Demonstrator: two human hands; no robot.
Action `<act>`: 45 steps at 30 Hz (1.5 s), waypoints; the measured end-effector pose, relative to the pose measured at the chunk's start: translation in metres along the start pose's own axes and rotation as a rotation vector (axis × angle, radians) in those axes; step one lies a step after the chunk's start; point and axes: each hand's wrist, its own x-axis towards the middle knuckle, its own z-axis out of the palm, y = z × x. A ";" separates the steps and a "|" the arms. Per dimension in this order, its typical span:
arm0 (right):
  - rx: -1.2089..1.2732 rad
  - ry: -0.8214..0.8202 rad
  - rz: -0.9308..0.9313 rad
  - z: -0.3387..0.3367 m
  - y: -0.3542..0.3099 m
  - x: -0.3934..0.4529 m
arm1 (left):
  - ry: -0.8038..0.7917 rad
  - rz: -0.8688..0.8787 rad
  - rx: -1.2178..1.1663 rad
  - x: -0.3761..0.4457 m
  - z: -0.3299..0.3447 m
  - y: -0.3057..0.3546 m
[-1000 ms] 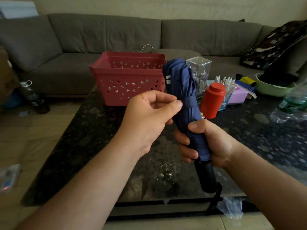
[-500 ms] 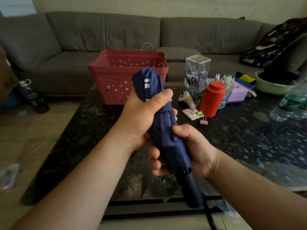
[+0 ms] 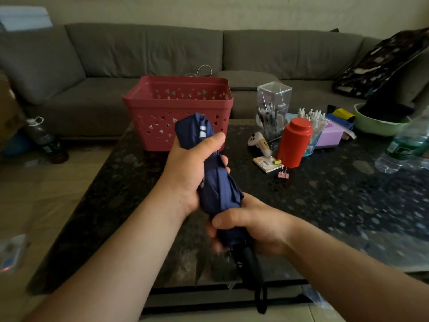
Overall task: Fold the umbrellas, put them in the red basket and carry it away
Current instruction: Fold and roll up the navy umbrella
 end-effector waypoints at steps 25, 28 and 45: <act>-0.093 0.302 0.162 0.019 0.007 0.033 | 0.142 -0.094 0.065 0.044 -0.026 0.004; -0.252 0.429 0.144 0.015 0.003 0.039 | 0.163 -0.041 0.050 0.045 -0.021 0.000; -0.215 0.278 0.090 0.020 0.007 0.033 | 0.009 -0.092 -0.069 0.043 -0.035 0.007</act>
